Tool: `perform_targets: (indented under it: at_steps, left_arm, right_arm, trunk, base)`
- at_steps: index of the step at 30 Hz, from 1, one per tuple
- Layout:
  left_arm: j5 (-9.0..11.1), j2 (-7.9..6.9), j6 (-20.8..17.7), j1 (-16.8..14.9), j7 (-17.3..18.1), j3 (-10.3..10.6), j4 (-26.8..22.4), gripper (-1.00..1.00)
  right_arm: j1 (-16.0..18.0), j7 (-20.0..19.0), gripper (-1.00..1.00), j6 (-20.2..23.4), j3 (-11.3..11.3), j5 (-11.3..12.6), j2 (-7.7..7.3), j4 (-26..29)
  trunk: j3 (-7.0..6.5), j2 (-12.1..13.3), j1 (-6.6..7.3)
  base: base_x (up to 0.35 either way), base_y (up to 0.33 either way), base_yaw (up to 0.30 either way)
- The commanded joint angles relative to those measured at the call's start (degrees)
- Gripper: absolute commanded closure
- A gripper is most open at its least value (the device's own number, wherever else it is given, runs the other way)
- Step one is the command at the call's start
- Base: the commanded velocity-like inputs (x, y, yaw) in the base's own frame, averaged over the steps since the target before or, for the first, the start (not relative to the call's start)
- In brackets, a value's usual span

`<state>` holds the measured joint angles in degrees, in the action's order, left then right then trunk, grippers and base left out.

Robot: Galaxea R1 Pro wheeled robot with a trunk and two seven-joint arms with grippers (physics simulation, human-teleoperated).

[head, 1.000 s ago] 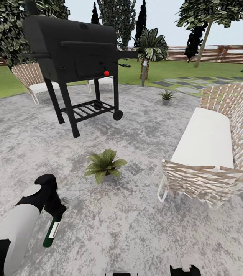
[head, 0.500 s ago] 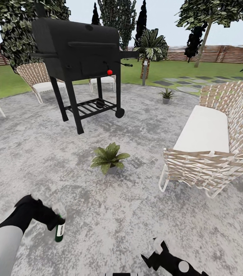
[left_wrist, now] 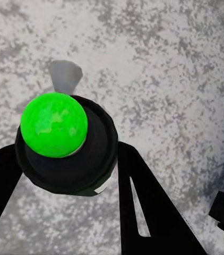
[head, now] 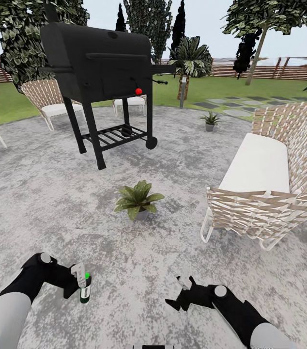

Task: Pick up the pesticide atomizer in the garden and spray insectifuge to fully cover both potted plants in the garden.

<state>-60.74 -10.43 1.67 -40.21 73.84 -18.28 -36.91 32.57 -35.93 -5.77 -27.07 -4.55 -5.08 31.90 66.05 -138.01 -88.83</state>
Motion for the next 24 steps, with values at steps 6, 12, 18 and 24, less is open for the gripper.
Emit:
perform_targets:
  at_steps: [6, 12, 18, 24]
  left_arm:
    - [-0.38, 0.94, 3.02, -0.04, 0.39, -0.26, 0.05, 1.0]
    - [-0.49, 2.74, 3.75, 0.05, 0.6, -0.02, -0.41, 1.0]
    - [-0.49, 5.61, 5.94, 0.05, 0.08, 0.27, -0.48, 1.0]
    - [-0.49, 8.25, 6.3, 0.1, -0.09, 0.39, -0.35, 1.0]
  right_arm:
    - [0.03, 0.02, -1.0, -0.47, -0.24, -0.55, 0.29, 2.64]
    - [0.03, -3.12, -1.0, -0.42, -0.3, -0.45, 0.65, 6.85]
    - [0.03, -8.16, -1.0, -0.47, -0.27, -0.54, 0.78, 7.62]
    - [0.03, -8.33, 1.0, -0.41, -0.27, -0.59, 1.5, 9.34]
  trunk:
    - [0.05, -0.02, 0.01]
    - [0.05, -0.02, 0.01]
    - [0.05, -0.02, 0.01]
    - [0.05, -0.02, 0.01]
  base:
    - [0.0, 0.0, 0.0]
    - [0.0, 0.0, 0.0]
    - [0.0, 0.0, 0.0]
    - [0.0, 0.0, 0.0]
